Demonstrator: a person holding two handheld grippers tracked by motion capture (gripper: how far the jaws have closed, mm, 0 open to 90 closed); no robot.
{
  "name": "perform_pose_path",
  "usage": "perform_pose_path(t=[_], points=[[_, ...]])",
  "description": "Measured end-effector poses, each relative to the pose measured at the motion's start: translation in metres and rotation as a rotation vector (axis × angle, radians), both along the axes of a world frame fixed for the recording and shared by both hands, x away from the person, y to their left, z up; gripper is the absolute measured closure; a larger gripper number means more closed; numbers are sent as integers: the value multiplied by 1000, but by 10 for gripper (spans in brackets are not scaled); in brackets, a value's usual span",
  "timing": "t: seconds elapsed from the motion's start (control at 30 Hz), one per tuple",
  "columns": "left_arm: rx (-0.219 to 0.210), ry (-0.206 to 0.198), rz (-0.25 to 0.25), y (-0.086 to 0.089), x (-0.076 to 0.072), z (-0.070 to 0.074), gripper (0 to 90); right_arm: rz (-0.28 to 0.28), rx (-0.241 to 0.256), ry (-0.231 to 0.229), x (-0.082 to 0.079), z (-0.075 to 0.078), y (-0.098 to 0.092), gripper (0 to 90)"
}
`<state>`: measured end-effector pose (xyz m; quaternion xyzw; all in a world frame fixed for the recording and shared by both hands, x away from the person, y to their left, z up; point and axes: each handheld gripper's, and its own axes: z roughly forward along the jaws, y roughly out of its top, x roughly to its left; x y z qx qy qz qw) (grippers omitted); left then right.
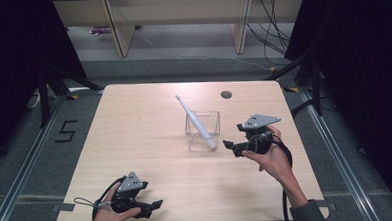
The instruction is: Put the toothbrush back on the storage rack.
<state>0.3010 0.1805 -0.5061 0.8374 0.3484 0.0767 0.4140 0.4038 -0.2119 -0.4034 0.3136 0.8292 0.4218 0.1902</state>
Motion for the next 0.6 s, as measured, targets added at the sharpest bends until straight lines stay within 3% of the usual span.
perform_pose_path(t=[0.6], points=[[1,-2,2,0,0,0,149,-28,10,18,-13,-8,-19,213]])
